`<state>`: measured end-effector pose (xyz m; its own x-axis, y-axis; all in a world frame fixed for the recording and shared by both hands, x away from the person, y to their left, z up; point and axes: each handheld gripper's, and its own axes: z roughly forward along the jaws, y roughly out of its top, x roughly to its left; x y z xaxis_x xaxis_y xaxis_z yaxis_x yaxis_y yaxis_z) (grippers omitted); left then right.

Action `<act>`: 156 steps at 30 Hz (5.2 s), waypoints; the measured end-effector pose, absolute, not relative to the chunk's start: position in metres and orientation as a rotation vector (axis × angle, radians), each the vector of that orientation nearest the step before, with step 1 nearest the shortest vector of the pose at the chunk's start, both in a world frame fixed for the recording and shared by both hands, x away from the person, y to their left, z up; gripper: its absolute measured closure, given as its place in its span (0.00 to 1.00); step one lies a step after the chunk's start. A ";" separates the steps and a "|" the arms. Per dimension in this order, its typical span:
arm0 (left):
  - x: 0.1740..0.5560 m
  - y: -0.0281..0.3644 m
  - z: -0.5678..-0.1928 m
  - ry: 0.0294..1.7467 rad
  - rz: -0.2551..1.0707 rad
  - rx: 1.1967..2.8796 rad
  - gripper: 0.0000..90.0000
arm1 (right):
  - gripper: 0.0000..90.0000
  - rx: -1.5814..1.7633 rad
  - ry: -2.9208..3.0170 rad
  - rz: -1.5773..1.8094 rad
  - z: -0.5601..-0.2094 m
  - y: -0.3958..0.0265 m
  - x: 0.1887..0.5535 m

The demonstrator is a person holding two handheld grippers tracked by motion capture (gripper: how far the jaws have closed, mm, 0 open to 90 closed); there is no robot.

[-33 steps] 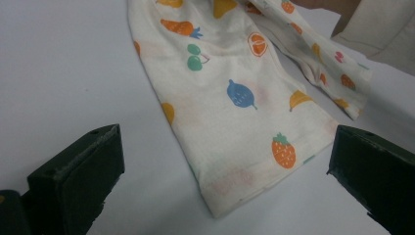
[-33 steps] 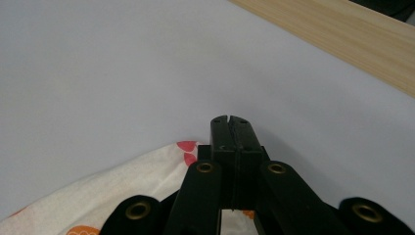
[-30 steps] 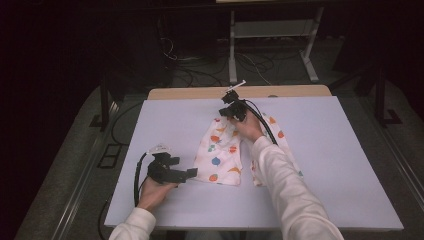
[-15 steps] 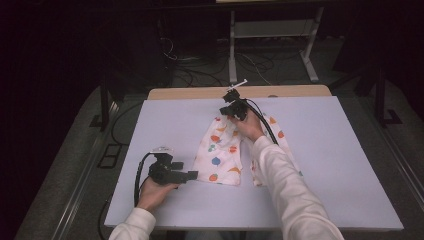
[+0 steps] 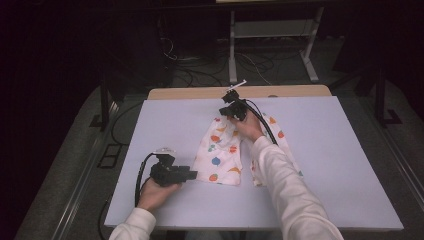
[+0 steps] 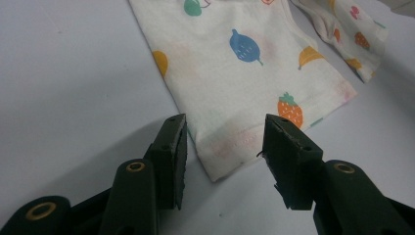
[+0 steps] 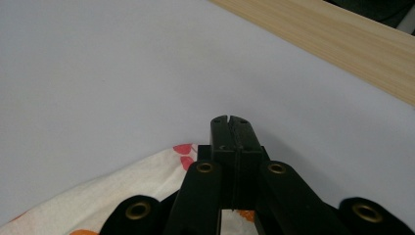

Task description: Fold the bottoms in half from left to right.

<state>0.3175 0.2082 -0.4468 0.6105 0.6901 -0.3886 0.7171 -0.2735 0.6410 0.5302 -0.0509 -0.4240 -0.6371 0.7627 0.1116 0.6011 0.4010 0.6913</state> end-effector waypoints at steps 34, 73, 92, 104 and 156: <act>0.315 0.200 -0.441 1.036 -0.088 2.004 0.98 | 0.99 1.211 2.428 1.092 -0.422 -0.052 0.529; 0.312 0.098 -0.366 0.716 -0.139 1.972 0.98 | 0.99 1.249 2.333 1.295 -0.389 -0.127 0.518; 0.327 0.046 -0.373 0.676 -0.207 1.989 0.98 | 0.99 1.297 2.298 1.313 -0.393 -0.161 0.522; 0.335 0.019 -0.380 0.658 -0.258 1.958 0.98 | 0.99 1.298 2.289 1.301 -0.394 -0.178 0.524; 0.348 -0.084 -0.441 0.743 -0.384 2.086 0.97 | 0.99 1.283 2.351 1.284 -0.434 -0.222 0.531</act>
<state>0.3483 -0.0835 -0.4406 0.7749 0.3656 -0.5156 0.6321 -0.4485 0.6319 0.5311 -0.2219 -0.4340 -0.6149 0.7526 0.2355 0.6048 0.2584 0.7533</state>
